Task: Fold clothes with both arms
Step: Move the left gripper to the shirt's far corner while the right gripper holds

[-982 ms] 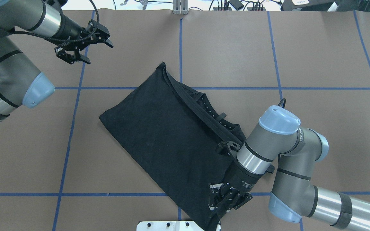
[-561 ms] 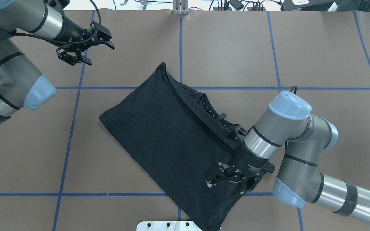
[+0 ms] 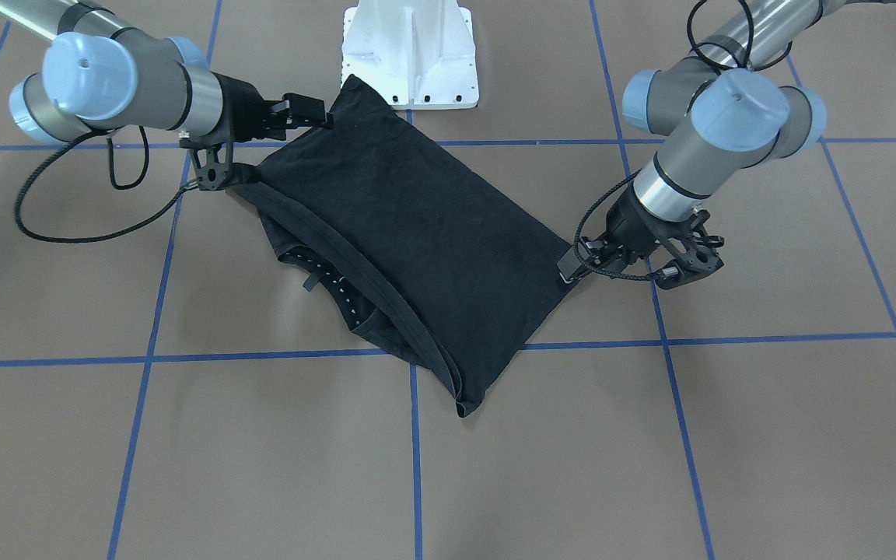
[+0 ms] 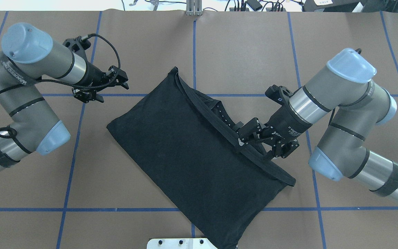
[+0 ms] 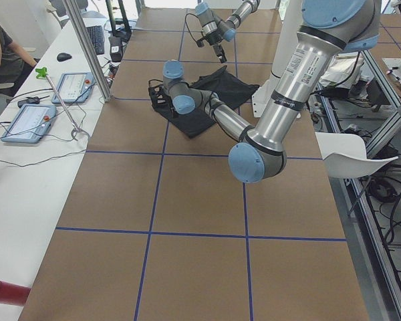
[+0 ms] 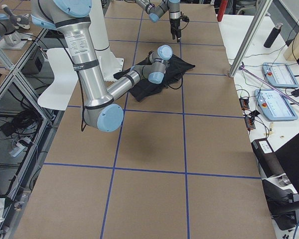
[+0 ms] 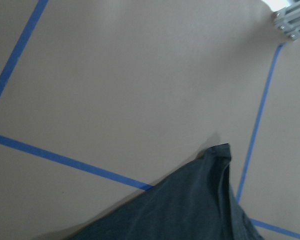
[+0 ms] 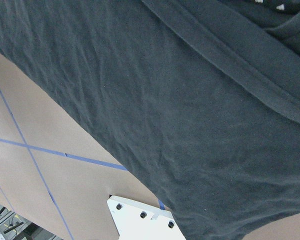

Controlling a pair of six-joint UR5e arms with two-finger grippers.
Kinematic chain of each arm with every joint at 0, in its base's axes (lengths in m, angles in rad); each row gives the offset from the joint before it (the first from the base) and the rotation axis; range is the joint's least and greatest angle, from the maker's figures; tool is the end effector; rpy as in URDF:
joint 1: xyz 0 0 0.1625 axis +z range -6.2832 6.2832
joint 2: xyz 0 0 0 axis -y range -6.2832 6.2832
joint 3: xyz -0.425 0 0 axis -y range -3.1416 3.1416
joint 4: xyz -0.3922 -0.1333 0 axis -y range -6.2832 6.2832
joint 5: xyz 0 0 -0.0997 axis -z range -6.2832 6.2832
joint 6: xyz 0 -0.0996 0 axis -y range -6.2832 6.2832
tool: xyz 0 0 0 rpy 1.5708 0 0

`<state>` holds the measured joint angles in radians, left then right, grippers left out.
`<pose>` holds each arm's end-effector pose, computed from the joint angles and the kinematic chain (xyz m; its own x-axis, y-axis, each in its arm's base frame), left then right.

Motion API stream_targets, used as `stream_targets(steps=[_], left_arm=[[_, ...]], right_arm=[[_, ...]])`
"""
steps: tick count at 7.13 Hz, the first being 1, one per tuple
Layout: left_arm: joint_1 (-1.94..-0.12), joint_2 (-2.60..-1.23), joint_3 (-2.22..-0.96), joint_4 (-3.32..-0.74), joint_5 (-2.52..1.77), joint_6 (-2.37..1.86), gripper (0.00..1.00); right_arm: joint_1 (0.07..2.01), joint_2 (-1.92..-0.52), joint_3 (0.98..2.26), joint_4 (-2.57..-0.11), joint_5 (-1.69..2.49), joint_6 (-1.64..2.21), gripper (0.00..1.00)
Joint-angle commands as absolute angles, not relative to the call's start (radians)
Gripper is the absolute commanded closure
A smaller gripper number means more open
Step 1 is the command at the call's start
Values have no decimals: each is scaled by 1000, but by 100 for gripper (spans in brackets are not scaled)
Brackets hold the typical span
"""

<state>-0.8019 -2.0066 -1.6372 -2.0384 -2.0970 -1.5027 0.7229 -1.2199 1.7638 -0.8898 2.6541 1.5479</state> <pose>0.3925 -0.5255 0.3255 0.4150 -0.3443 -0.8422 0.3059 0.9246 -0.2272 -0.3895 -0.4040 0.2807 0.2470 0.2036 0.9474 0.3191 0.9060 -0.2779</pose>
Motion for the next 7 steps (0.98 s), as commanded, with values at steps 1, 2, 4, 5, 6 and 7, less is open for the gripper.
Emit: stream_targets(steps=[1,2,4,5,6,7], left_arm=[[-758,-1965,-1626,-2039,-2048,-1502,0],[-741,-1957,-1623,-2037,-2046,-1503,0],[-691,-1957,-1599,-2036,-2014,-1506,0],[-675,-1957,-1595,-2036,-2013,-1506,0],[-673,-1956,-1595,-2036,-2013,-1508,0],[-670,-1956,-1589,-2034,-2011,-1511,0]], right_arm=[[752,-1218,1763,-891,2634,1545,0],[752,-1218,1763,-891,2623,1545,0],[753,-1218,1763,-891,2612,1545,0],[753,-1218,1760,-891,2611,1545,0],[753,-1218,1759,-891,2611,1545,0],[753,-1218,1759,-891,2611,1545,0]])
